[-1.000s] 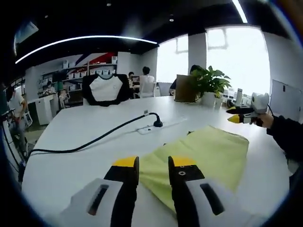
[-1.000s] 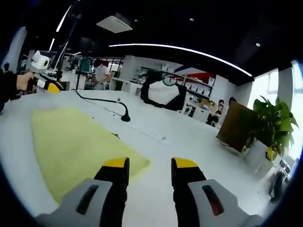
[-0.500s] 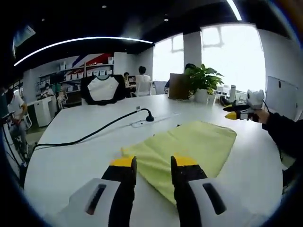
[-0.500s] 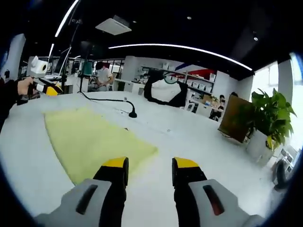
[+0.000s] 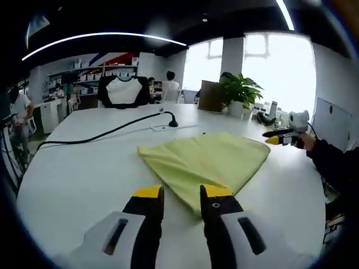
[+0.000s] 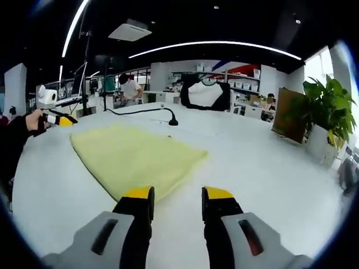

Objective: Fold the garment on the visible template until the final outline fits inside the template.

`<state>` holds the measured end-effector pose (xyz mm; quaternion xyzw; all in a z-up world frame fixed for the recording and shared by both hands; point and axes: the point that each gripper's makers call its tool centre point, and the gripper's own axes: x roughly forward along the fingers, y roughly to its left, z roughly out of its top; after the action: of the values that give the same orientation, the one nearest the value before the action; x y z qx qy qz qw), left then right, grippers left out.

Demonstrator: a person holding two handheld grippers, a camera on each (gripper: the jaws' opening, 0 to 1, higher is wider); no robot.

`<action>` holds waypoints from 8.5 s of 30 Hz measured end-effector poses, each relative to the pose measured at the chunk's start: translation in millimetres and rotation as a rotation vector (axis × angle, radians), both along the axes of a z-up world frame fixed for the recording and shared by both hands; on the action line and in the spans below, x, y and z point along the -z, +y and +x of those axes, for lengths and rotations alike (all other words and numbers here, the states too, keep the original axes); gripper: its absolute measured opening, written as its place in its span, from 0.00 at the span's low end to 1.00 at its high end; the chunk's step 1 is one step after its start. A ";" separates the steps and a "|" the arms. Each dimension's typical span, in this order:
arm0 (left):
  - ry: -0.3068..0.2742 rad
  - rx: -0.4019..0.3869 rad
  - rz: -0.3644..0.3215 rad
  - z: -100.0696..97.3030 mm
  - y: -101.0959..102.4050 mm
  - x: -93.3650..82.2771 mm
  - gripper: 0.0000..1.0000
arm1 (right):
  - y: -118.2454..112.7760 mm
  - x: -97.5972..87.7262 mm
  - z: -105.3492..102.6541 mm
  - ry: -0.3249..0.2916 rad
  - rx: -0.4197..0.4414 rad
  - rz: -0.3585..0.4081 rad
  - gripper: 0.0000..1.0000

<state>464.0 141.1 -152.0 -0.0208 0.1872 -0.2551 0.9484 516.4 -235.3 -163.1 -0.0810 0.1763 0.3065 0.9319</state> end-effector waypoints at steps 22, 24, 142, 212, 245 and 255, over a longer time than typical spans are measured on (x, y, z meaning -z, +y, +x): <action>0.119 0.041 -0.154 -6.8 -24.3 21.1 0.07 | 39.7 23.0 -27.3 0.212 -0.131 0.143 0.11; 0.128 0.043 -0.155 -7.9 -24.1 23.4 0.06 | 40.8 21.8 -27.2 0.209 -0.138 0.152 0.07; -0.043 -0.060 0.083 20.9 -74.6 35.6 0.00 | 58.2 28.1 -7.8 0.006 0.017 -0.039 0.00; -0.403 -0.343 -0.068 -184.8 21.7 -143.5 0.53 | -65.8 -109.5 -182.8 -0.304 0.388 0.071 0.07; -0.472 -0.437 0.031 -187.3 39.6 -152.4 1.00 | -77.6 -120.0 -175.1 -0.406 0.463 0.030 0.88; -0.474 -0.440 0.040 -186.4 46.4 -150.1 1.00 | -79.0 -123.0 -176.1 -0.417 0.467 0.006 0.99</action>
<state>277.7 187.5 -1.8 0.0179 -0.0430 -0.0379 0.9982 340.3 -314.3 -40.2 -0.0968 -0.0058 0.0614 0.9934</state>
